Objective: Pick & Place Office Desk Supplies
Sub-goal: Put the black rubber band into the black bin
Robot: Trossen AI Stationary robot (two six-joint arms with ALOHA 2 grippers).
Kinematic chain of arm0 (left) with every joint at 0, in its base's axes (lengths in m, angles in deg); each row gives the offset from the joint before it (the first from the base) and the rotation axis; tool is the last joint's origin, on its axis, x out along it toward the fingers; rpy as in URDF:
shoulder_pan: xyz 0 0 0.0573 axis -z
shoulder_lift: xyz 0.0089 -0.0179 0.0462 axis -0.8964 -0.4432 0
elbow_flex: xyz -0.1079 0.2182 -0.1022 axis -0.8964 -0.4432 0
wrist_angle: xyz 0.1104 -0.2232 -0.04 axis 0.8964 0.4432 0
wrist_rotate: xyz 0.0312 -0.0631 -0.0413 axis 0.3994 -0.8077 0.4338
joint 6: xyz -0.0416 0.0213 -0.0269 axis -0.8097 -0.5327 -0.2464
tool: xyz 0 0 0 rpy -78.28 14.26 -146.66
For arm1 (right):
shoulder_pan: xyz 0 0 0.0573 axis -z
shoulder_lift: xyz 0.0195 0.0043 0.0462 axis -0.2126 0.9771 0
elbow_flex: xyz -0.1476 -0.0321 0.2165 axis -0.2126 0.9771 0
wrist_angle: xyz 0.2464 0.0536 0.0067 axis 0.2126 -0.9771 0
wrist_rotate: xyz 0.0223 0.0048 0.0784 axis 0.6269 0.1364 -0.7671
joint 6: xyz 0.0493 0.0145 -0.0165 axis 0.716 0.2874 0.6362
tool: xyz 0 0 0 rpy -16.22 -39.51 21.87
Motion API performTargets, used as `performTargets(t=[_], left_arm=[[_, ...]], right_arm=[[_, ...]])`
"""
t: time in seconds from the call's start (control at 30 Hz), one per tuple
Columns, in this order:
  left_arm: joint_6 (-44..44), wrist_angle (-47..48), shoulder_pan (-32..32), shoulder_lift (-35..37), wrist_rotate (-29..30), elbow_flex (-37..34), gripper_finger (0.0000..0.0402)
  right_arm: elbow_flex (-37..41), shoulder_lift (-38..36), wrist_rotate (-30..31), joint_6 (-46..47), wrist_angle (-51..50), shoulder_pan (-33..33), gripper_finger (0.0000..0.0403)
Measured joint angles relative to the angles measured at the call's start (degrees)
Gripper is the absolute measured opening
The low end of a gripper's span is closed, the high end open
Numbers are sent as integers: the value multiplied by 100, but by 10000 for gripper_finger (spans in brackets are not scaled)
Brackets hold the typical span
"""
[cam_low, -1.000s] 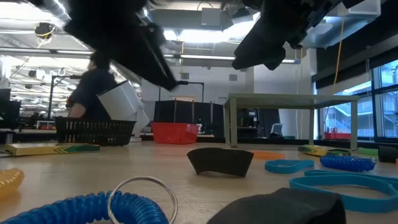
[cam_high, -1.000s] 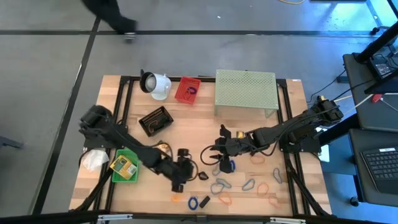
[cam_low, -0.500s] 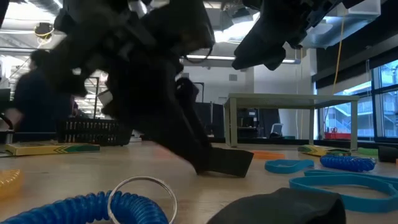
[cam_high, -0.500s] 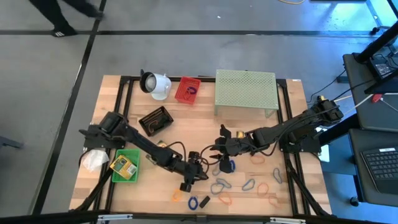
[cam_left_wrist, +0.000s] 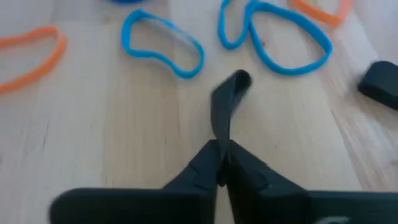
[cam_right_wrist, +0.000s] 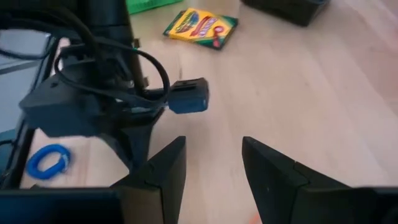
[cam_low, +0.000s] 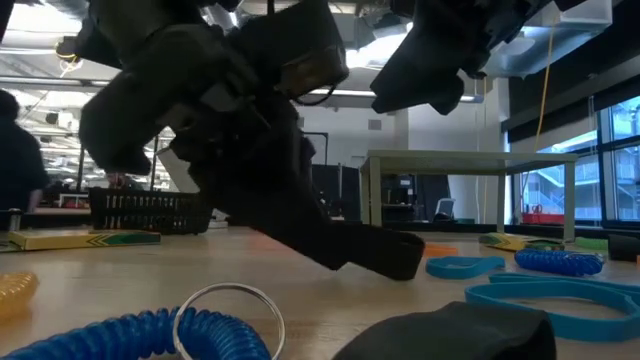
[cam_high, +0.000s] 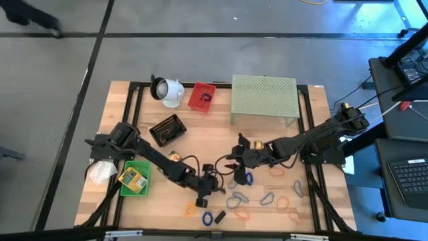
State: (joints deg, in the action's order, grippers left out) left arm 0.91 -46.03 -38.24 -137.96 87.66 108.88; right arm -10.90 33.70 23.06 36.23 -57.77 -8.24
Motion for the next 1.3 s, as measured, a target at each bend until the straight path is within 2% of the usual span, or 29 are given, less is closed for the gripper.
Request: performTargets(t=[0.13,0.2,0.6,0.8,0.9,1.13,1.3], left_arm=[[-419,363,5,199,141,0,8],[-575,843,-1,425,334,0,6],[-2105,4952,-518,2290,1909,0,7],[-2569,6783,-962,2756,2372,-59,7],[-2669,6958,-1290,2898,2345,-435,7],[-2874,6709,-2311,3033,1786,-1631,7],[-2835,6438,-2627,3033,1400,-1955,18]], right_arm=[[0,0,340,2,1,-86,158],[0,0,436,2,1,-115,158],[0,0,448,0,-2,-146,158],[0,0,467,-23,-2,-146,158],[0,0,573,-28,-23,-146,158],[0,0,664,-62,-28,-146,158],[0,0,671,-174,-26,-146,158]])
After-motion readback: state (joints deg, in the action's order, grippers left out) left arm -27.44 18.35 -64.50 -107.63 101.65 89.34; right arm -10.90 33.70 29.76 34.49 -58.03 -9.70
